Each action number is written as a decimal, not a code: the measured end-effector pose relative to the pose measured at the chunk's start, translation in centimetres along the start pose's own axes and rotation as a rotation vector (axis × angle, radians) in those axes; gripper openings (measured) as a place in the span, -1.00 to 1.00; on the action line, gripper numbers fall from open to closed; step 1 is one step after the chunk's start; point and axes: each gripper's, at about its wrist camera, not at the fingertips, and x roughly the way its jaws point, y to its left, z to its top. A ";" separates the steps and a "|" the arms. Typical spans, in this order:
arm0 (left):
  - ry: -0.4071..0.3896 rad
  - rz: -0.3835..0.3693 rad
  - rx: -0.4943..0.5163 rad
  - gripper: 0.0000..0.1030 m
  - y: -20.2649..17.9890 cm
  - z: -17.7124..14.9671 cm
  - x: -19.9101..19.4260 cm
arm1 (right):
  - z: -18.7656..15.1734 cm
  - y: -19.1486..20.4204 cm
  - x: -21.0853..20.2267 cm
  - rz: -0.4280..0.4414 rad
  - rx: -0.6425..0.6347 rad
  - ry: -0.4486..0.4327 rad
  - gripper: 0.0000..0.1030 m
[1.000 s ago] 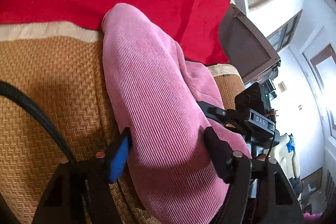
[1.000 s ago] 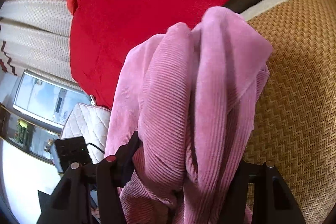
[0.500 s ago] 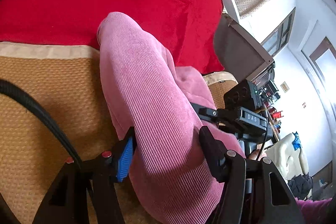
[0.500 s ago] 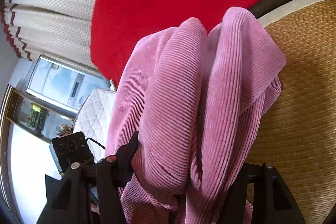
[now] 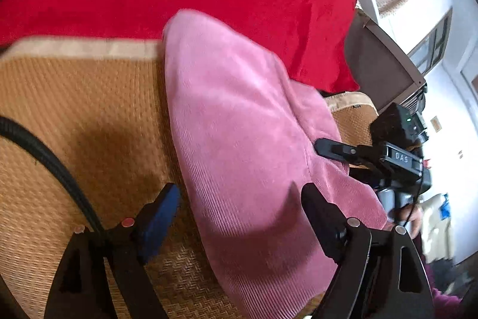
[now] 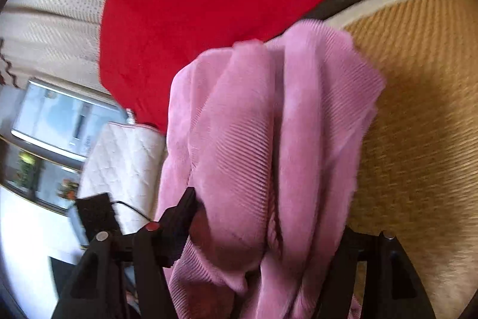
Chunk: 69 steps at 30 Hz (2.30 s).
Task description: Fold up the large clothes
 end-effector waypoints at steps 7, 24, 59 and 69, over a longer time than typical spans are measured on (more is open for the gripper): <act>-0.092 0.016 0.037 0.65 -2.1 0.9 -2.1 | 0.3 2.9 -5.8 -0.180 -0.137 -0.228 0.32; 0.004 0.264 0.162 0.79 -3.3 -0.8 2.0 | 1.5 2.8 1.7 -0.297 -0.199 -0.085 -0.55; -0.332 0.636 0.257 0.79 -13.6 -10.7 -15.2 | -16.2 14.7 -13.8 -0.462 -0.473 -0.356 0.70; -0.402 0.729 0.145 0.84 -16.1 -12.2 -21.5 | -21.4 20.5 -17.2 -0.609 -0.563 -0.420 0.70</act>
